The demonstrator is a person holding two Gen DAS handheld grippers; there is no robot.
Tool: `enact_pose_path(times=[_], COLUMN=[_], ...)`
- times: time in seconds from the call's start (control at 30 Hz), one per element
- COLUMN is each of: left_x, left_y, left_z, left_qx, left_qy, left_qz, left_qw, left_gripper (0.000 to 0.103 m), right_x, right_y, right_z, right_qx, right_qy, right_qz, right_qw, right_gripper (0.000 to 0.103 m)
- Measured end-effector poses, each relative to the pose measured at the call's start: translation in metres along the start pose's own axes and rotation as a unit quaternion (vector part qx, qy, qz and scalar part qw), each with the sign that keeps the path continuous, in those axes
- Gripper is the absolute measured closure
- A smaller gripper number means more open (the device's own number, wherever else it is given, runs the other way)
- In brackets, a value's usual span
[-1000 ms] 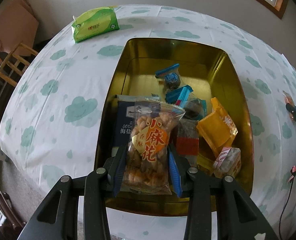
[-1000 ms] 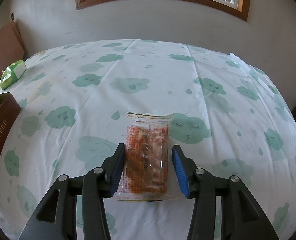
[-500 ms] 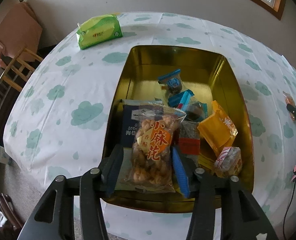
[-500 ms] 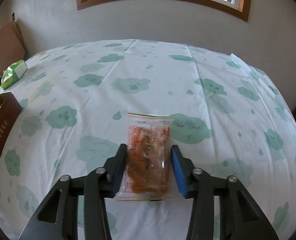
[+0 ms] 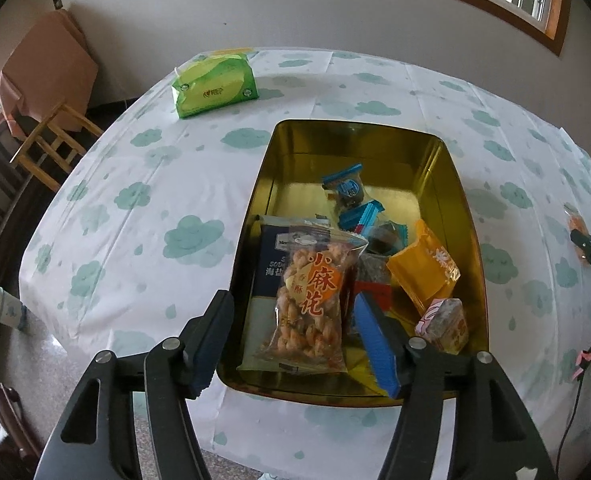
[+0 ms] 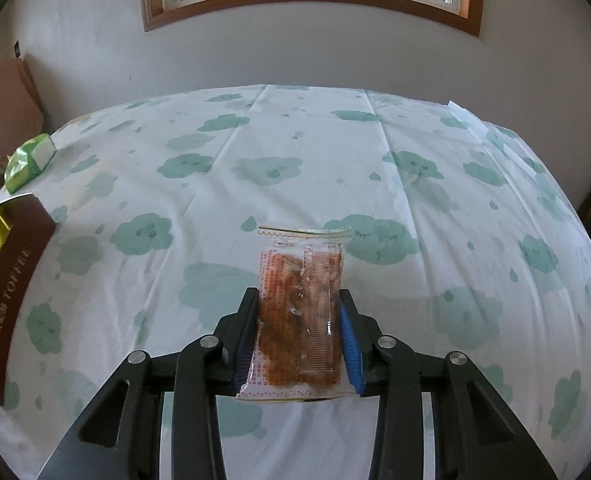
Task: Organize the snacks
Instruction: 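Carry the twisted-snack bag into the tin and open the left gripper, then carry the orange stick-snack bag into the tin and release it with the right gripper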
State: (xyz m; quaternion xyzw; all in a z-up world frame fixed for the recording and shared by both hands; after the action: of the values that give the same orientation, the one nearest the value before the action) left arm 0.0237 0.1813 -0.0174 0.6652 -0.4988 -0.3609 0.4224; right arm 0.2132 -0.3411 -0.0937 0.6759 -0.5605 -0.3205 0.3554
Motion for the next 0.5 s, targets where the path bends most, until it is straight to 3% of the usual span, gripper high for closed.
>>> enact_pose_path(times=[0.23, 0.5], left_x=[-0.009, -0.025], left_y=[0.006, 0.009], left_z=[0.003, 0.009], left_qx=[0.007, 0.007], left_qy=[0.009, 0.027], left_qz=[-0.006, -0.011], left_qw=[0.9999, 0.9995], left_gripper=[0.043, 0.041], right_x=[-0.03, -0.11], right_y=[0.028, 0.059], right_z=[0.011, 0.015], right_qx=[0.004, -0.002], right_qy=[0.001, 0.035], right_qz=[-0.033, -0.104], right_qw=[0.999, 0.994], right_gripper=[0.064, 0.064])
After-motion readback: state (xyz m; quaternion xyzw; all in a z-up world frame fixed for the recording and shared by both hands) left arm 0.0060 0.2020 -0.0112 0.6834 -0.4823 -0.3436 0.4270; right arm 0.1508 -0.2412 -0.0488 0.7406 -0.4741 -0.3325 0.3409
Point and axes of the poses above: each gripper's, at about its wrist camera, not at the fingertips, and y roughly against the way its jaws point, x to its right, z to its underside, the point moved 4 cm from there along -y, roughly the way its jaws point, and after that the axes turned 7 degrees about -x, right-handed, at the moved point
